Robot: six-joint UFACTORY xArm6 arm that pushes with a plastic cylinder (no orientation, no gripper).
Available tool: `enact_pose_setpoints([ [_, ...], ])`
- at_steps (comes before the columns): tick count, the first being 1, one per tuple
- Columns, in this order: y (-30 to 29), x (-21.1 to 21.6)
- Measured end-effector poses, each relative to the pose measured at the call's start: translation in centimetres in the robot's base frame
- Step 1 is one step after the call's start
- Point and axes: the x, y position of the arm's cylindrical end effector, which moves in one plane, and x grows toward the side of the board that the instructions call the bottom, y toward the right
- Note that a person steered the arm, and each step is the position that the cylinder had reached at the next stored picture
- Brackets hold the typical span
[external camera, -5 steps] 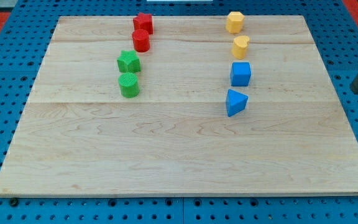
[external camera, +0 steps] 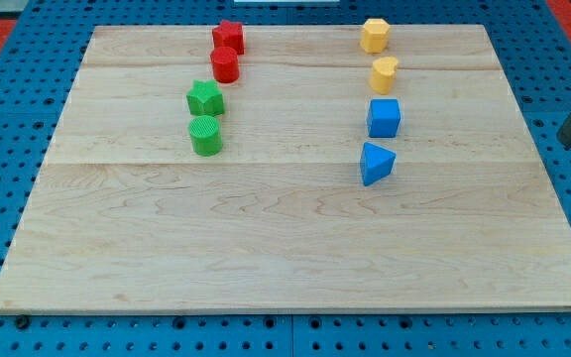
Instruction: Move your arm to the center right
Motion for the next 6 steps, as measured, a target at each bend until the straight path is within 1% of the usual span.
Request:
enact_pose_setpoints([
  [2,0.0,-0.6],
  [3,0.8,-4.6],
  [4,-1.7,-5.7],
  [6,-16.6,-5.9],
])
